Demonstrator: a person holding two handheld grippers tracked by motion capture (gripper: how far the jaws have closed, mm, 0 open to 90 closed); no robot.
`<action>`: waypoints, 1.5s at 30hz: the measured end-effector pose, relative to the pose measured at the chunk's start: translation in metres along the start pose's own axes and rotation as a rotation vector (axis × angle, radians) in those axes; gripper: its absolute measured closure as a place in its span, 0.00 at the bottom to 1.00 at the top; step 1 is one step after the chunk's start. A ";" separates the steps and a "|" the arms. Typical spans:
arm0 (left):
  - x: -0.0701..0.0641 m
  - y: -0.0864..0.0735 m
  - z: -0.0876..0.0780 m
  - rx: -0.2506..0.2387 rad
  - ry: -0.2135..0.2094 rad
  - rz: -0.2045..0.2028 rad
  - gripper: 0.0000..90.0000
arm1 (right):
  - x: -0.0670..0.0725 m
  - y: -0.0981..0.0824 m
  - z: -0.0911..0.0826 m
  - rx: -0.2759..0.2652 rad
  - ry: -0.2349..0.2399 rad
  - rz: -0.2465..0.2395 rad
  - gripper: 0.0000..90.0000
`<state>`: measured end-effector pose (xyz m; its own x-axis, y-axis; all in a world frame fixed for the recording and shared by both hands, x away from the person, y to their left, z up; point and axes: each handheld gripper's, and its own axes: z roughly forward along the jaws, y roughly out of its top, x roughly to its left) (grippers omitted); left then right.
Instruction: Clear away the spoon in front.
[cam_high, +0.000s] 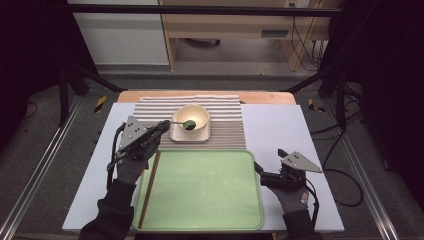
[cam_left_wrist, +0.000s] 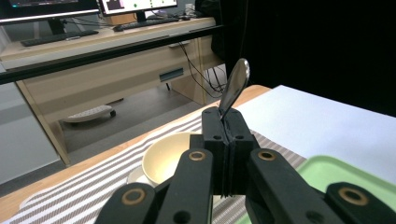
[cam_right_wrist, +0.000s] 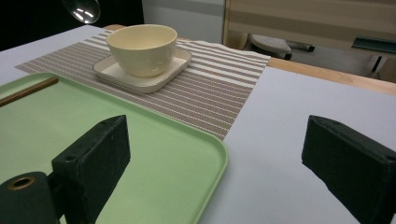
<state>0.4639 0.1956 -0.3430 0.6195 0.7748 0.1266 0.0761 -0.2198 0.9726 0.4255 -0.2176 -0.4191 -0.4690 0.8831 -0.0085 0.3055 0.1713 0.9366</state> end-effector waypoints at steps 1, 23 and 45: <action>-0.001 -0.001 -0.002 -0.007 -0.002 0.007 0.99 | 0.000 0.000 0.000 0.000 0.000 0.000 0.09; -0.043 -0.032 -0.049 0.067 -0.092 -0.007 0.99 | 0.000 -0.002 -0.001 0.006 -0.007 -0.003 0.09; -0.073 -0.050 -0.065 0.099 -0.176 -0.045 0.99 | 0.001 -0.003 -0.001 0.010 -0.006 -0.004 0.09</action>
<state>0.3641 0.1880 -0.3888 0.7398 0.6717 0.0394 0.1778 -0.2517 0.9513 0.4234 -0.2176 -0.4214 -0.4651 0.8851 -0.0148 0.3114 0.1793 0.9332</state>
